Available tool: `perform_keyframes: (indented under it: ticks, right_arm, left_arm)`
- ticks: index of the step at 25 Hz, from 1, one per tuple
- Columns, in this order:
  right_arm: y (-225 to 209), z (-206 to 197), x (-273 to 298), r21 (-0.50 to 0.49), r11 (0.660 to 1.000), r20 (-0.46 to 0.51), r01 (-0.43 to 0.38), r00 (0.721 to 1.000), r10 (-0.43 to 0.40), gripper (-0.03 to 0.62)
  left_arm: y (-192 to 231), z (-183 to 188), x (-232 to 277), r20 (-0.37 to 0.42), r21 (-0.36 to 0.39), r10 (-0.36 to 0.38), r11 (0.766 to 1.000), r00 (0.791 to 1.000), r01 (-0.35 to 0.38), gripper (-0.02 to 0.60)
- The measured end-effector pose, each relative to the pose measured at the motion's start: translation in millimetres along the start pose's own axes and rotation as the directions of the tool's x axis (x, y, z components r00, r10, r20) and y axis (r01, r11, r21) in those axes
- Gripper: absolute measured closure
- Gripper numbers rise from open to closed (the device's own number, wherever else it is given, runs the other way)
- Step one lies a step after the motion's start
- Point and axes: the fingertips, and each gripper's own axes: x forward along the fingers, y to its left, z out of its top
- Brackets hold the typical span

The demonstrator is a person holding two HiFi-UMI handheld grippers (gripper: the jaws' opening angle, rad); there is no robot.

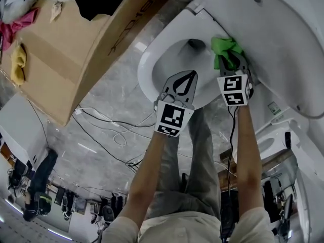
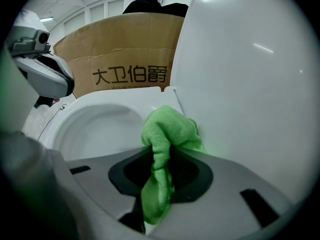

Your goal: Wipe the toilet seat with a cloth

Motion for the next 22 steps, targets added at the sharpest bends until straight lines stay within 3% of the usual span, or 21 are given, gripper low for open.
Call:
perform_keyframes:
  ticks: [22]
  right_arm:
    - [18,74,40,-0.090,0.996,0.019,-0.017,1.000,0.019,0.497]
  left_arm:
    - [58,16,-29,0.050,-0.046,0.068,0.997,0.996,-0.065,0.569]
